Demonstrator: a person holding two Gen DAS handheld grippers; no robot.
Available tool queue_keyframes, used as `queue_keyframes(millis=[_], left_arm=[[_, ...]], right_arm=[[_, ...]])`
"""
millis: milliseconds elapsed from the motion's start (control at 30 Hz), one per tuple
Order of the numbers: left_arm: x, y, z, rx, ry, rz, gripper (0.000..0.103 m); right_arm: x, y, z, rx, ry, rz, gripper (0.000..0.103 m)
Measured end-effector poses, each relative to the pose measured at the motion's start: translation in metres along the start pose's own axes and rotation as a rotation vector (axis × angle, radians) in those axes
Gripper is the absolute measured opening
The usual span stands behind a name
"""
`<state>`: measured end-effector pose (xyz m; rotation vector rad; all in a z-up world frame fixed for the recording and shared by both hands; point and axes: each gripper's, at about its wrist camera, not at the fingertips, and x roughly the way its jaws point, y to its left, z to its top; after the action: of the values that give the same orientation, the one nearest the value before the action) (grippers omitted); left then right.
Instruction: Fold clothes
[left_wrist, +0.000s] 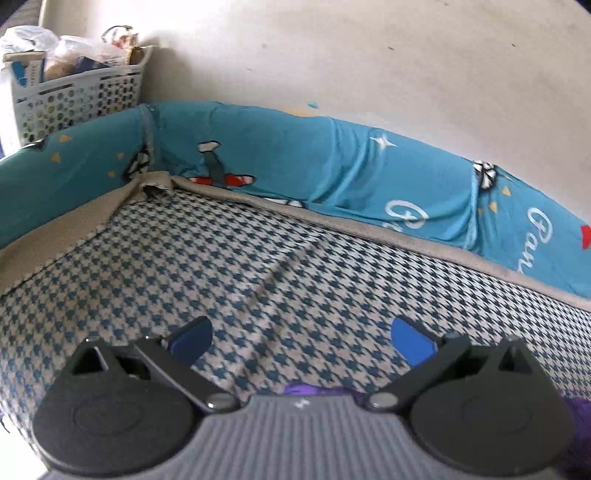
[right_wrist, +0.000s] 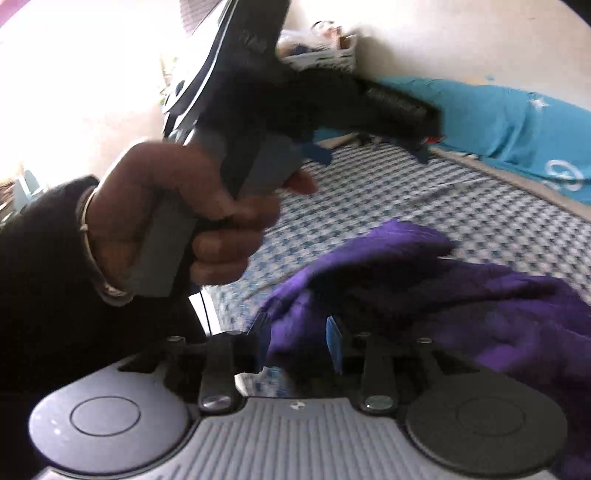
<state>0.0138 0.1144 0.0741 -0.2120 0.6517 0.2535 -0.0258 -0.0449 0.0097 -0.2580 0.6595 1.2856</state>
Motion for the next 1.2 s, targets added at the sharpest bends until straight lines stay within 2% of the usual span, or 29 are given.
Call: queue_keyframes(millis=[333,567,700,767,800,900,1067,1200], left_arm=[[0.025,-0.031,-0.012,0.032,0.096,-0.112,0.103],[0.040,-0.060,-0.017,0.125,0.165,-0.217,0.103],[0.047,-0.078,-0.020,0.194,0.191,-0.271,0.103],[0.052,-0.087,-0.020,0.233,0.209,-0.307,0.103],[0.055,-0.092,-0.021,0.253,0.217,-0.320,0.103],[0.065,-0.105,-0.024,0.314,0.242,-0.347,0.103],[0.077,-0.123,-0.030,0.395,0.267,-0.384,0.103],[0.086,-0.132,-0.036,0.443,0.286,-0.406,0.103]], right_arm=[[-0.045,-0.038,-0.004,0.149,-0.079,-0.218,0.033],[-0.095,-0.066,-0.012,0.249,-0.116,-0.304,0.033],[-0.105,-0.086,-0.015,0.286,-0.112,-0.362,0.034],[-0.113,-0.093,-0.016,0.291,-0.113,-0.396,0.035],[-0.119,-0.098,-0.017,0.299,-0.115,-0.409,0.040],[-0.133,-0.117,-0.025,0.324,-0.100,-0.468,0.052],[-0.151,-0.149,-0.040,0.397,-0.066,-0.556,0.054],[-0.146,-0.171,-0.053,0.451,0.011,-0.595,0.057]])
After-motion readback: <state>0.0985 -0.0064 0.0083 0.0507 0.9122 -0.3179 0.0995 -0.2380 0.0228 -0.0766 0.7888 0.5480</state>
